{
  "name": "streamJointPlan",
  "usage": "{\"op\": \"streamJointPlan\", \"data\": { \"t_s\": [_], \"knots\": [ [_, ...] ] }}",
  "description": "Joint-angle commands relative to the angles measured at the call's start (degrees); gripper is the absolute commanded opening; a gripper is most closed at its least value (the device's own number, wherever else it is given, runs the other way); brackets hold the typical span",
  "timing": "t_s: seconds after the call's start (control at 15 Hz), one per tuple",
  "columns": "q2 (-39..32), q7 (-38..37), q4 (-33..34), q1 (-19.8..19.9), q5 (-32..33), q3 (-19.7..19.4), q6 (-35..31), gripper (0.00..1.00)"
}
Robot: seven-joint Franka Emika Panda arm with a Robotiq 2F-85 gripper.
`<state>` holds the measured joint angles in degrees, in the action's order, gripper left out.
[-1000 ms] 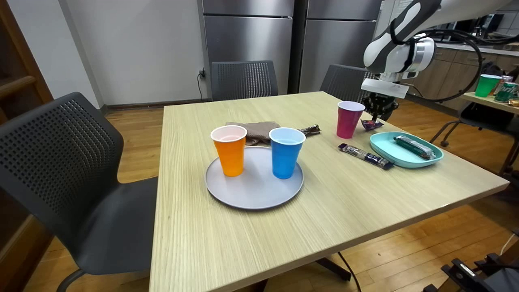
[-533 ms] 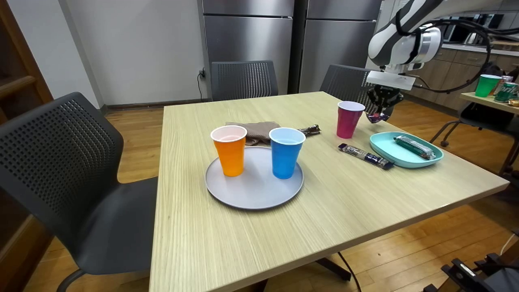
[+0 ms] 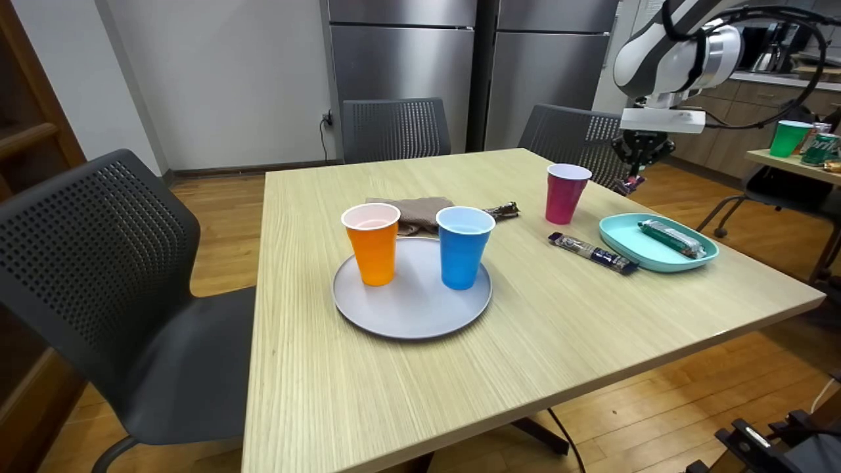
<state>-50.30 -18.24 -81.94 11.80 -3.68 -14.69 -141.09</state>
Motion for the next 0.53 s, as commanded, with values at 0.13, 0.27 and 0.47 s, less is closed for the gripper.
{"op": "streamJointPlan", "data": {
  "t_s": [0.13,0.27,0.47],
  "knots": [
    [8.44,8.61,-14.94,-0.3,3.83,0.04,-8.04,0.0],
    [10.29,11.11,-18.88,-0.26,4.74,0.28,-10.39,0.0],
    [13.17,15.02,-24.36,0.14,5.66,1.11,-13.56,0.0]
  ]
}}
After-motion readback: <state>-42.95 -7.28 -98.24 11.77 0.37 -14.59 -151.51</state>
